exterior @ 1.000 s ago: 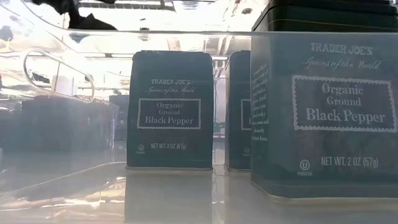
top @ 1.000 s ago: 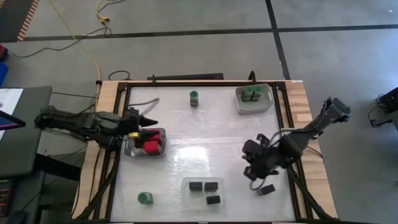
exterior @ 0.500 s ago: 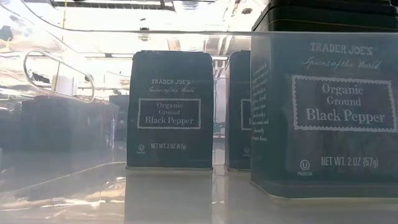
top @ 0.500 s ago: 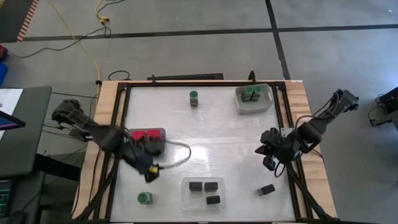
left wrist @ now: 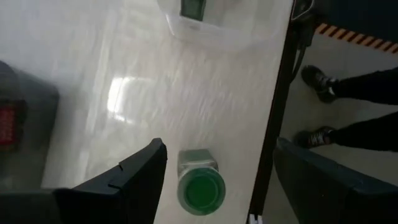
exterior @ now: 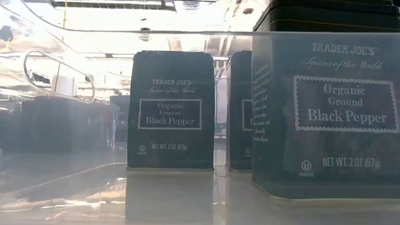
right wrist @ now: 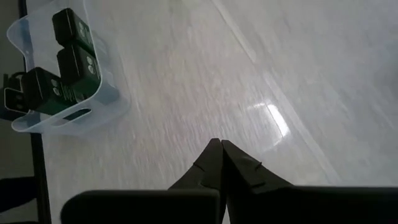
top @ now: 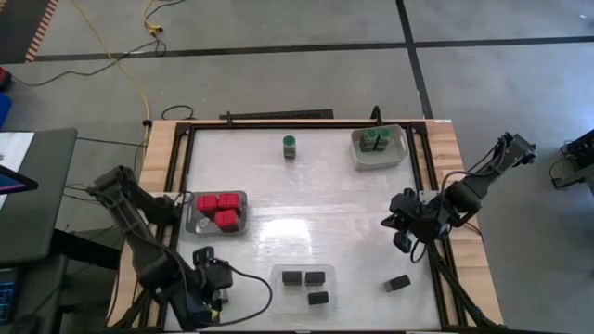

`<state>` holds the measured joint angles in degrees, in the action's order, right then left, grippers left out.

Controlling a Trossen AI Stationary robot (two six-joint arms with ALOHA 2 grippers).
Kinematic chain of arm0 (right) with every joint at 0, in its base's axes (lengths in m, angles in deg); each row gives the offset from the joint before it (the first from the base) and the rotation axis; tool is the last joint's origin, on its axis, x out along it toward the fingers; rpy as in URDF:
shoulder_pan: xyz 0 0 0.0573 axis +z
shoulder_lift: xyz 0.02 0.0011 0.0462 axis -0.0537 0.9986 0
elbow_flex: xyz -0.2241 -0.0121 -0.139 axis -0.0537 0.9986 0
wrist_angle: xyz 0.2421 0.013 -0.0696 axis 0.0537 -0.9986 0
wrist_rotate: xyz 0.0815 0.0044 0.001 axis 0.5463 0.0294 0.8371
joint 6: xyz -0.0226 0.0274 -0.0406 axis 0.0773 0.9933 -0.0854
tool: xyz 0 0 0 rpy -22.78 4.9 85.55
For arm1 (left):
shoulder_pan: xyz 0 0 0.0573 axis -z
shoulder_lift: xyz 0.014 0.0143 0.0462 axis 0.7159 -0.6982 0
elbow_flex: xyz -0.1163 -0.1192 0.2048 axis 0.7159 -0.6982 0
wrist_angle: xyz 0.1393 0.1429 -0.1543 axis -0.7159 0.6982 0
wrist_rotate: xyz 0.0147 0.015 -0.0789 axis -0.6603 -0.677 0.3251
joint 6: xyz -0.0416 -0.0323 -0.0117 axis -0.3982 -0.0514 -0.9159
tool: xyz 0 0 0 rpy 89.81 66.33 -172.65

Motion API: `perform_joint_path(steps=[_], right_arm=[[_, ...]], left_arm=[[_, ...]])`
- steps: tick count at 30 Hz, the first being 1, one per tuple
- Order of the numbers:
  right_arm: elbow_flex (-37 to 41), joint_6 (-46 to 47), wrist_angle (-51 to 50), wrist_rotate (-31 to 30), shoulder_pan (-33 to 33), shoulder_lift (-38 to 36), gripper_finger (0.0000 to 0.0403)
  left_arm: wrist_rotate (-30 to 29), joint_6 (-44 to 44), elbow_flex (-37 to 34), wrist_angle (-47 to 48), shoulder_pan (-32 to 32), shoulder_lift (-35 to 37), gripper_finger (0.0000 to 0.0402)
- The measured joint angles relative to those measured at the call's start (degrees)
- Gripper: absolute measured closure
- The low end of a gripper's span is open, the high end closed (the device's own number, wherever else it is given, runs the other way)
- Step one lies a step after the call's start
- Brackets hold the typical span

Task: Sort spices by type
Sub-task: Put the bottom green seasoning bottle into the grey bin

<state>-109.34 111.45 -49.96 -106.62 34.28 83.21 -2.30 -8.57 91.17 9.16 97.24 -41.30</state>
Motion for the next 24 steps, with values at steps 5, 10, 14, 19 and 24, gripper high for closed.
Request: perform_joint_path(steps=[5, 10, 14, 19, 24], right_arm=[[0.0, 1.1, 0.4, 0.0, 0.0, 0.3, 0.0374], [0.0, 1.1, 2.5, 0.0, 0.0, 0.3, 0.0373], [0.0, 1.2, 3.4, -0.1, -0.1, 0.3, 0.0372], [0.0, 2.6, 3.3, -0.2, -1.4, 0.4, 0.0372], [0.0, 2.4, 3.3, -0.2, -2.6, 0.4, 0.0374]], left_arm=[[0.0, -3.7, 0.0, 0.4, 1.9, -1.8, 0.0121], [1.3, -9.8, -0.5, 2.2, 2.1, -2.7, 0.0121], [2.1, -9.9, -2.1, 2.5, 2.1, -2.7, 0.0121], [3.3, -11.3, -5.0, 2.8, 2.3, -2.6, 0.0121], [3.4, -9.8, -5.4, 2.1, 2.4, -2.6, 0.0121]])
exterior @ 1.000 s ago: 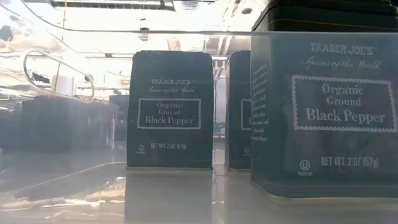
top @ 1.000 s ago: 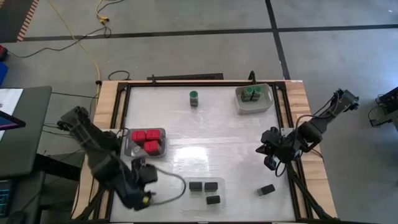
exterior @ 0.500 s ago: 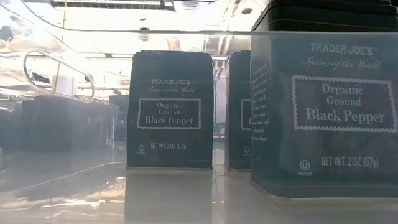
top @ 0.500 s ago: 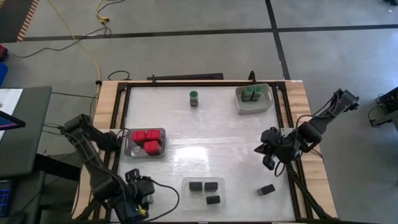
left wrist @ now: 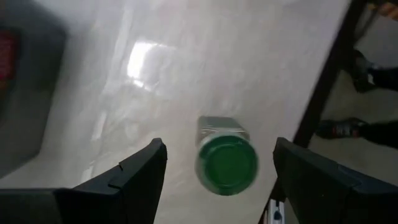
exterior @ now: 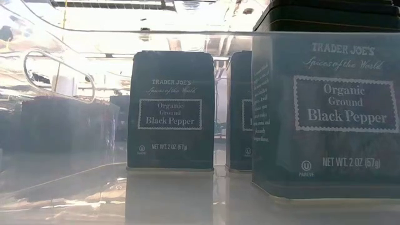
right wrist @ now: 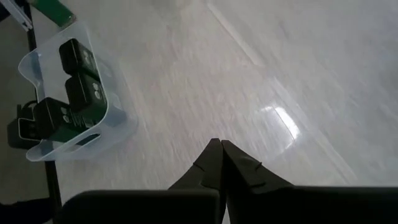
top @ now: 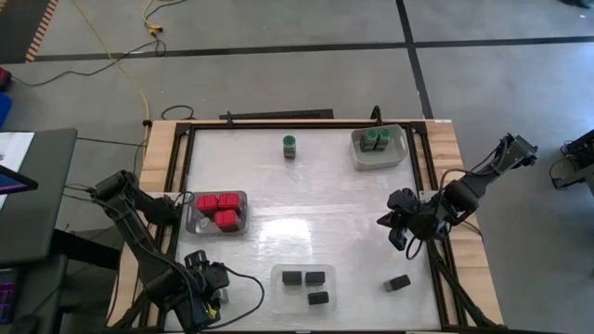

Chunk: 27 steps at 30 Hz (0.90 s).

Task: Sort spices by type
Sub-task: Put the bottom green seasoning bottle into the grey bin

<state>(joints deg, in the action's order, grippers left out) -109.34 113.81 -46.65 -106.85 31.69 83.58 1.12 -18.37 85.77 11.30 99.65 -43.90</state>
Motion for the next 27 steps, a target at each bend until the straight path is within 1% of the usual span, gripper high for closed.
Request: perform_joint_path(steps=[4, 9, 14, 17, 22, 27], right_arm=[[0.0, -0.1, 0.0, 0.0, -0.9, 0.0, 0.0374], [0.0, -0.2, 0.0, 0.0, -2.0, 0.0, 0.0374], [0.0, -0.4, 0.0, 0.0, -2.3, 0.0, 0.0374], [0.0, -0.2, 0.0, 0.0, -2.3, 0.0, 0.0374], [0.0, -0.2, 0.0, 0.0, -2.3, 0.0, 0.0374], [0.0, -0.2, 0.0, 0.0, -2.3, 0.0, 0.0374]], left_arm=[[0.9, 4.2, 0.0, -3.2, 0.5, 0.0, 0.0121], [0.4, 4.4, 0.0, -1.8, 0.5, 0.0, 0.0121], [-0.1, 5.1, -0.1, -2.4, 0.5, 0.0, 0.0121], [-0.1, 4.9, -2.2, -4.9, 0.5, 0.0, 0.0121], [1.5, 3.7, -7.4, -10.1, 0.5, -0.1, 0.0121], [2.8, 3.0, -9.9, -11.7, 0.5, -0.1, 0.0121]])
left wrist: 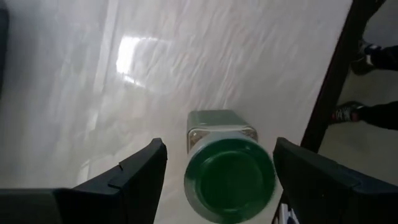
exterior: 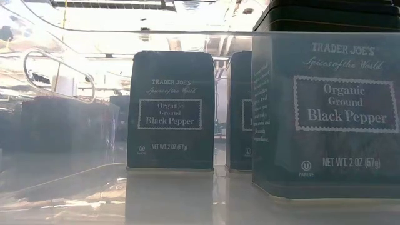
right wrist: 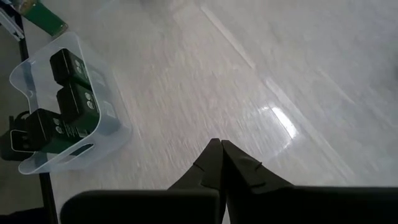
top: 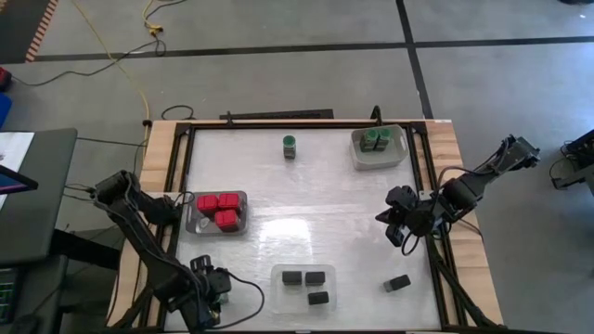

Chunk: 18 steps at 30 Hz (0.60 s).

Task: Sort spices by type
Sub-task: Put the bottom green seasoning bottle into the grey bin

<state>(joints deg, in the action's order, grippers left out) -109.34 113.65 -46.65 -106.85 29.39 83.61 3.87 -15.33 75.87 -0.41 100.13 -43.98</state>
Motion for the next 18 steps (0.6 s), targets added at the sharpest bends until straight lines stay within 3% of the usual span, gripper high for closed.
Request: perform_joint_path(steps=[12, 18], right_arm=[[0.0, 0.0, 0.0, 0.0, 0.0, 0.0, 0.0374], [0.0, -0.1, -0.1, 0.0, 0.0, 0.0, 0.0374]], left_arm=[[2.9, -0.8, -7.5, -7.9, -0.1, 0.0, 0.0124], [4.2, -1.2, -8.5, -8.1, -0.1, 0.0, 0.0168]])
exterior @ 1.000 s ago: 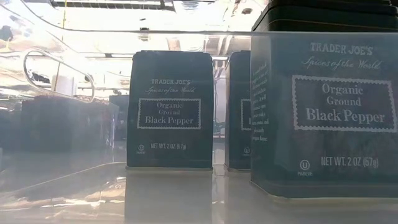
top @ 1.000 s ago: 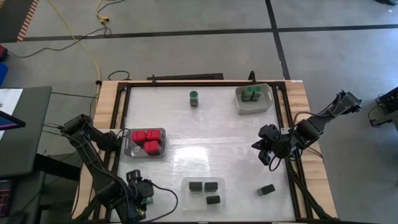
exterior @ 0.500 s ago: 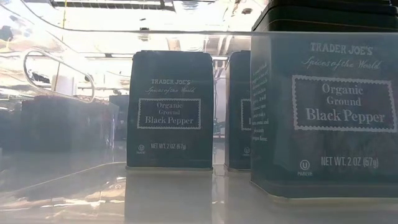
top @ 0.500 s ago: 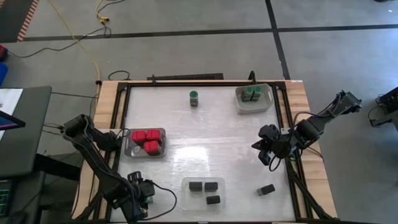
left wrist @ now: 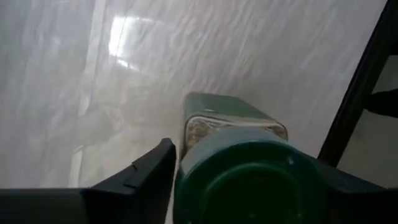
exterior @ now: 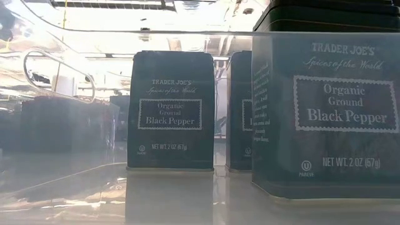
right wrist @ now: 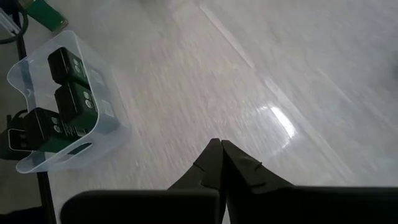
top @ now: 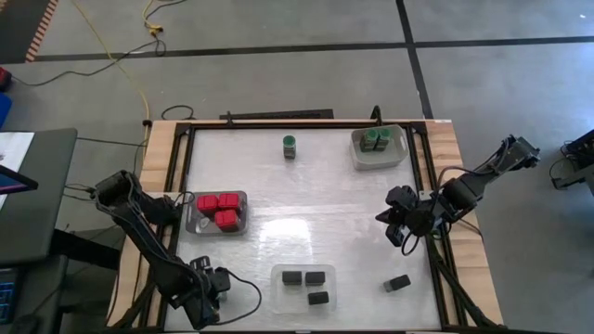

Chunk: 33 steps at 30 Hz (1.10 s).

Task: Sort spices by type
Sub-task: Put the bottom green seasoning bottle into the grey bin

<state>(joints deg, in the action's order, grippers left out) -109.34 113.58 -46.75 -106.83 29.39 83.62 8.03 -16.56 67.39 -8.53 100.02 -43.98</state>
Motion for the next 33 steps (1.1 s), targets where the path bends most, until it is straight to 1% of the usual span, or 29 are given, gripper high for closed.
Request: perform_joint_path(steps=[4, 9, 11, 14, 19, 22, 25, 29, 33], right_arm=[[0.0, 0.0, -0.4, 0.0, 0.0, 0.0, 0.0374], [0.0, 0.0, -0.4, 0.0, 0.0, 0.0, 0.0374], [0.0, -0.2, -0.4, 0.0, -0.1, 0.0, 0.0374], [0.0, -1.4, -0.4, 0.0, -0.4, 0.0, 0.0374], [0.0, -3.1, -0.4, 0.0, -0.4, 0.0, 0.0374], [0.0, -4.4, -0.3, 0.0, -0.4, 0.0, 0.0374], [0.0, -4.5, -0.4, 0.0, -0.4, 0.0, 0.0374], [0.0, -4.5, -0.4, 0.0, -0.4, 0.0, 0.0374], [0.0, -4.5, -0.4, 0.0, -0.4, 0.0, 0.0374]], left_arm=[[-0.1, -0.6, 0.0, 0.0, -0.2, 0.1, 0.0209], [0.7, -1.1, 1.1, 0.4, -2.6, 1.0, 0.0209], [0.0, -0.1, 2.4, 0.9, -4.6, 2.7, 0.0209], [-2.5, 0.1, 4.2, 4.0, -8.4, 6.0, 0.0209], [-7.3, 3.9, 7.0, 8.2, -16.9, 11.8, 0.0209], [-9.1, 9.4, 8.7, 9.4, -24.2, 13.3, 0.0209], [-8.8, 18.4, 11.4, 8.9, -32.5, 12.9, 0.0209], [-4.3, 31.8, 16.5, 7.2, -44.0, 8.8, 0.0209], [1.0, 44.3, 24.3, 6.9, -53.8, 1.5, 0.0209]])
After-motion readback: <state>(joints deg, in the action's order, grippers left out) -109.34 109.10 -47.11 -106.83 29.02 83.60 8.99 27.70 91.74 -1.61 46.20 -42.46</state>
